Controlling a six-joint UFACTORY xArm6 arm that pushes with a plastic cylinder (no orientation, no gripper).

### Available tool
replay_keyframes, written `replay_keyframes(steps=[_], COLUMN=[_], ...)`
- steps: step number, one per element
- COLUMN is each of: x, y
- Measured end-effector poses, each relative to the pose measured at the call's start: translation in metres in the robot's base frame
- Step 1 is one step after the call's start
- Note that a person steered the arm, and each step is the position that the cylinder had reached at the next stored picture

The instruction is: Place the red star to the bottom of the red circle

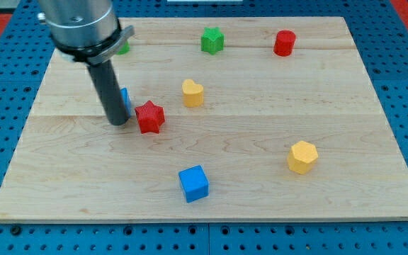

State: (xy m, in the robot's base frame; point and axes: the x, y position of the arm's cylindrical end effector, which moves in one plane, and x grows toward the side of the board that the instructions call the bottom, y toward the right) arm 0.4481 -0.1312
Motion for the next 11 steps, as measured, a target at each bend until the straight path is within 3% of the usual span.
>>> replay_keyframes(steps=[2, 5, 8, 9, 11], x=[0.017, 0.0, -0.054, -0.048, -0.068], y=[0.074, 0.185, 0.233, 0.268, 0.276])
